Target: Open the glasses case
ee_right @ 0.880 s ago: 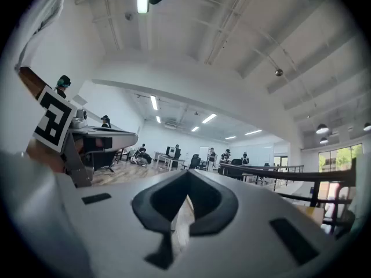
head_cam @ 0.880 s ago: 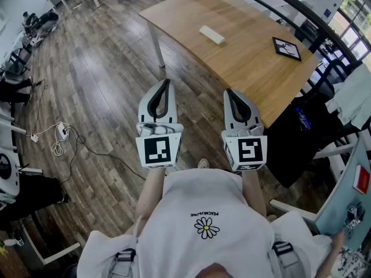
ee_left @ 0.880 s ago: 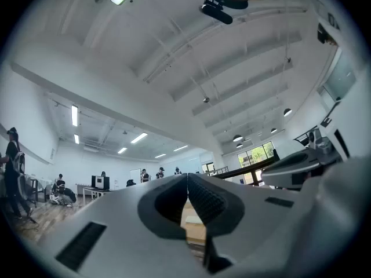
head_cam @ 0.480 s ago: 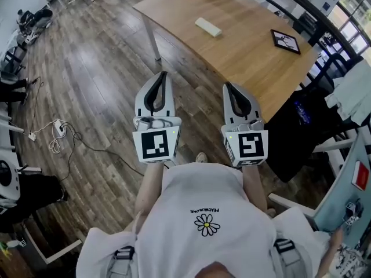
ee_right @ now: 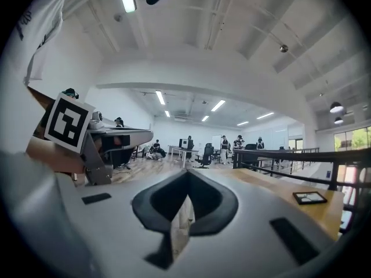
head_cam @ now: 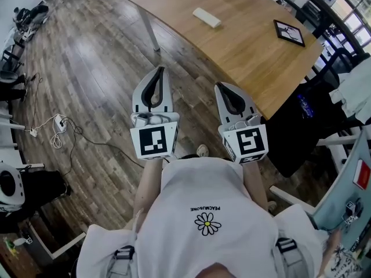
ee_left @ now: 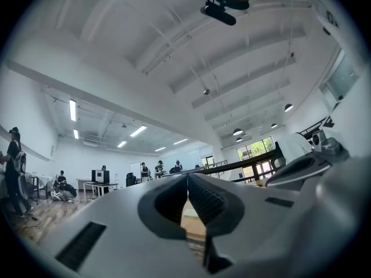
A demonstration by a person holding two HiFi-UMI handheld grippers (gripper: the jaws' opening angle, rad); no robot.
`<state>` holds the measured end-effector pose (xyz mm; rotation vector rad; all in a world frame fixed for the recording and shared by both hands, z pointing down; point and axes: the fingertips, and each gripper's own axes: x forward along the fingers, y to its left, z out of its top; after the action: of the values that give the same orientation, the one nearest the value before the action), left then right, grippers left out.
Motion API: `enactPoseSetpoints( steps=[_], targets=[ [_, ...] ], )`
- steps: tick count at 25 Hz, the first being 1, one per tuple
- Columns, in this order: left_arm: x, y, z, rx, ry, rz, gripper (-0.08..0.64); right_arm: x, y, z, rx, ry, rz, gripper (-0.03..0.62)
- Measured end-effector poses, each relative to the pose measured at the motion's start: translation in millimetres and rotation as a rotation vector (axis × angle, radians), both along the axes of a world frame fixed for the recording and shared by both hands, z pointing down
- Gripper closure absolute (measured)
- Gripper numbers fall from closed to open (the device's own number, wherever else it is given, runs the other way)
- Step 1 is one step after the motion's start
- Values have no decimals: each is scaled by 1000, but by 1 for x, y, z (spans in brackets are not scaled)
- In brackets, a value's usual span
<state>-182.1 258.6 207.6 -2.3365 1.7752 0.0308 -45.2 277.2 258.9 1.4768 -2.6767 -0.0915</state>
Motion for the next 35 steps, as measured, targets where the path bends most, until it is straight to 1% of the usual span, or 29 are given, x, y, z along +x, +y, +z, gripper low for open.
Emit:
enactPoseSetpoints(
  steps=[7, 8, 10, 17, 20, 23, 27, 32, 35],
  targets=[
    [-6, -9, 19, -35, -2, -44, 541, -2, -2, 22, -34, 18, -48, 584],
    [-7, -11, 18, -37, 0, -52, 541, -1, -3, 23, -44, 8, -49, 584],
    [-7, -17, 13, -15, 10, -50, 541, 2, -10, 24, -52, -10, -47, 584],
    [-11, -61, 17, 6, 27, -47, 541, 5, -53, 16, -4, 20, -24, 584],
    [-10, -84, 13, 15, 36, -33, 541, 5, -74, 8, 22, 15, -10, 584],
    [-9, -112, 16, 15, 33, -9, 541, 3, -102, 13, 14, 8, 14, 584],
    [-11, -160, 22, 4, 33, 14, 541, 1, -148, 17, 22, 30, 35, 584],
    [-23, -238, 15, 15, 55, 36, 541, 3, -227, 11, 39, 21, 116, 584],
    [-34, -293, 12, 9, 51, 55, 541, 0, -279, 4, 36, 26, 150, 584]
  ],
)
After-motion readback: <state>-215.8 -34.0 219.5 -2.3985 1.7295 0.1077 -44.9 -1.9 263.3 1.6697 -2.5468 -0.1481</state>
